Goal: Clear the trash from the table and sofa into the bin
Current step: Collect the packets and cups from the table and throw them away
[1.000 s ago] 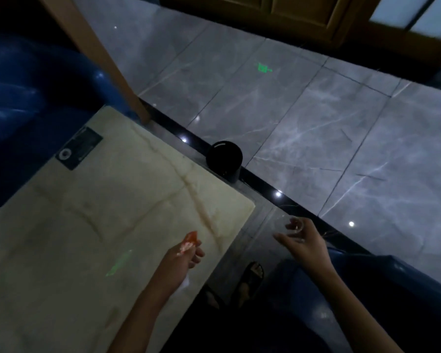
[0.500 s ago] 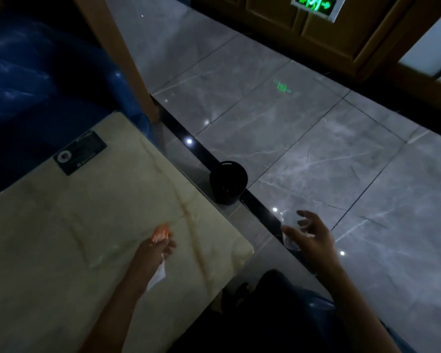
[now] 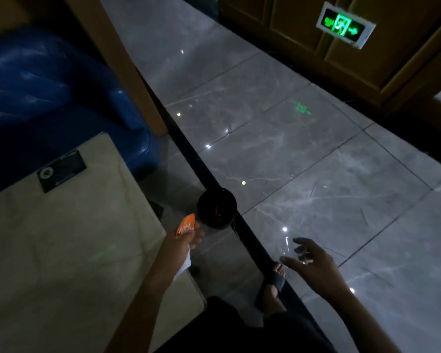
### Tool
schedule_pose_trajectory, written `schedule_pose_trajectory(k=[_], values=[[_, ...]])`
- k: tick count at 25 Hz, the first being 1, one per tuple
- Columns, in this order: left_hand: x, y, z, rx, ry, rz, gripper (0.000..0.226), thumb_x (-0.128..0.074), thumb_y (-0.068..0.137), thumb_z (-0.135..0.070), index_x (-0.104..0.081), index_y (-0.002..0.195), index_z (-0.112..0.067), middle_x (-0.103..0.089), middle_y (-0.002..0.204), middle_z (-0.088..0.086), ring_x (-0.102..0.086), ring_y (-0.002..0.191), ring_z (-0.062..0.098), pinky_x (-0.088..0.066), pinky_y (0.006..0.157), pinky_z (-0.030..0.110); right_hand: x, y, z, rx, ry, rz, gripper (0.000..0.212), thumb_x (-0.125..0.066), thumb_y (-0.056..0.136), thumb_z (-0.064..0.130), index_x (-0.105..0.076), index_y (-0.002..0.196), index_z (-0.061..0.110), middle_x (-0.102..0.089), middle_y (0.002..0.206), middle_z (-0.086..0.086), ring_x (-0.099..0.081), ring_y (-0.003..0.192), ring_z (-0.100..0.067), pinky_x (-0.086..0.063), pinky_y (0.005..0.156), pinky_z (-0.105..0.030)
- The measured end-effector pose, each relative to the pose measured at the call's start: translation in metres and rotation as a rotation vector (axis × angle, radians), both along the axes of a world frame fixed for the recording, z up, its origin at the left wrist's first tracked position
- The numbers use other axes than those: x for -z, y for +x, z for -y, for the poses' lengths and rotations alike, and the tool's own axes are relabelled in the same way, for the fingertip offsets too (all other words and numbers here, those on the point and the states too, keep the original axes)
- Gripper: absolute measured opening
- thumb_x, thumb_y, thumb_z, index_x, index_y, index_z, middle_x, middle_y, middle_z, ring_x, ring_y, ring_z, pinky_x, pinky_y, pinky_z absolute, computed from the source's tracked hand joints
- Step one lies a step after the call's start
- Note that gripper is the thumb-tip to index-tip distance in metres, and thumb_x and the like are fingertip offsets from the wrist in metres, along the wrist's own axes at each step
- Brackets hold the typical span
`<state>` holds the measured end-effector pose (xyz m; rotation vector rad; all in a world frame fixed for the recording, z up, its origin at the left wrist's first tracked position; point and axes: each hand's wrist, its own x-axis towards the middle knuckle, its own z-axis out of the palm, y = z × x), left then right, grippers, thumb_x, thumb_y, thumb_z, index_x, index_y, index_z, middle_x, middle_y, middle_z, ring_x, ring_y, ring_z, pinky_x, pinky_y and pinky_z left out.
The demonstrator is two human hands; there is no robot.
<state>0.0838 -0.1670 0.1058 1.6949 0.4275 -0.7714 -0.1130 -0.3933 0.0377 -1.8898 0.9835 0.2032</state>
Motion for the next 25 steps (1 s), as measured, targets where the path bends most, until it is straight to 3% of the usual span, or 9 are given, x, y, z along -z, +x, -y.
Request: schedule_pose_trajectory(k=[4,7,10,12,16,21,23,25], values=[[0.011,-0.012,-0.008,-0.120,0.114,-0.030,0.031,-0.044,0.098,-0.001,-0.055,0.124,0.012,-0.062,0.108,0.022,-0.053,0.089,0.027,-0.040,0.068,0.027,-0.009,0.064,0.040,-0.244,0.036,0.023,0.061,-0.082,0.072,0.049,-0.058,0.124,0.029,-0.065,0.104,0.007,-0.062,0.090,-0.004,-0.047,0.070,-0.017],[0.015,-0.022,-0.045,-0.273,0.172,-0.128,0.025,-0.054,0.097,-0.014,-0.066,0.114,-0.002,-0.061,0.098,0.021,-0.055,0.083,0.026,-0.041,0.070,0.031,-0.015,0.121,0.032,-0.400,0.112,0.002,0.060,-0.084,0.072,0.042,-0.059,0.125,0.025,-0.065,0.109,0.001,-0.064,0.095,-0.010,-0.048,0.075,-0.020],[0.027,-0.030,-0.069,-0.328,0.185,-0.173,0.023,-0.057,0.094,-0.017,-0.071,0.104,-0.002,-0.067,0.099,0.026,-0.062,0.088,0.029,-0.043,0.081,0.034,-0.018,0.171,0.025,-0.516,0.111,0.012,0.056,-0.085,0.072,0.035,-0.061,0.122,0.023,-0.066,0.107,0.000,-0.064,0.094,-0.012,-0.048,0.079,-0.022],[0.035,-0.024,-0.068,-0.378,0.169,-0.197,0.023,-0.057,0.095,-0.017,-0.071,0.097,0.000,-0.064,0.092,0.028,-0.061,0.084,0.033,-0.043,0.079,0.036,-0.018,0.196,0.025,-0.522,0.101,0.018,0.055,-0.087,0.071,0.032,-0.063,0.119,0.022,-0.067,0.105,0.000,-0.065,0.092,-0.013,-0.050,0.079,-0.023],[0.055,0.014,-0.049,-0.483,0.198,-0.242,0.026,-0.060,0.093,-0.014,-0.068,0.100,0.010,-0.066,0.082,0.026,-0.062,0.072,0.033,-0.044,0.068,0.033,-0.014,0.233,0.041,-0.484,0.081,0.000,0.055,-0.085,0.072,0.037,-0.061,0.120,0.024,-0.067,0.105,0.001,-0.064,0.089,-0.008,-0.046,0.065,-0.009],[0.059,0.062,-0.007,-0.441,0.168,-0.104,0.013,-0.062,0.093,-0.014,-0.063,0.106,-0.014,-0.068,0.098,0.022,-0.066,0.078,0.029,-0.051,0.069,0.032,0.000,0.281,0.085,-0.510,0.059,-0.058,0.057,-0.083,0.071,0.045,-0.059,0.119,0.027,-0.066,0.107,0.003,-0.066,0.094,-0.011,-0.052,0.073,-0.025],[0.069,0.073,0.011,-0.441,0.216,-0.098,0.014,-0.064,0.091,-0.019,-0.063,0.103,-0.013,-0.069,0.096,0.024,-0.068,0.084,0.037,-0.054,0.079,0.044,0.015,0.304,0.102,-0.557,0.077,-0.091,0.057,-0.084,0.070,0.044,-0.060,0.119,0.025,-0.067,0.106,0.000,-0.066,0.093,-0.013,-0.055,0.080,-0.031],[0.076,0.076,0.033,-0.441,0.225,-0.063,0.004,-0.066,0.090,-0.019,-0.065,0.094,-0.021,-0.069,0.084,0.015,-0.068,0.078,0.028,-0.052,0.083,0.044,0.030,0.322,0.117,-0.642,0.086,-0.125,0.061,-0.084,0.070,0.045,-0.059,0.122,0.024,-0.067,0.107,-0.001,-0.066,0.093,-0.014,-0.055,0.084,-0.032]])
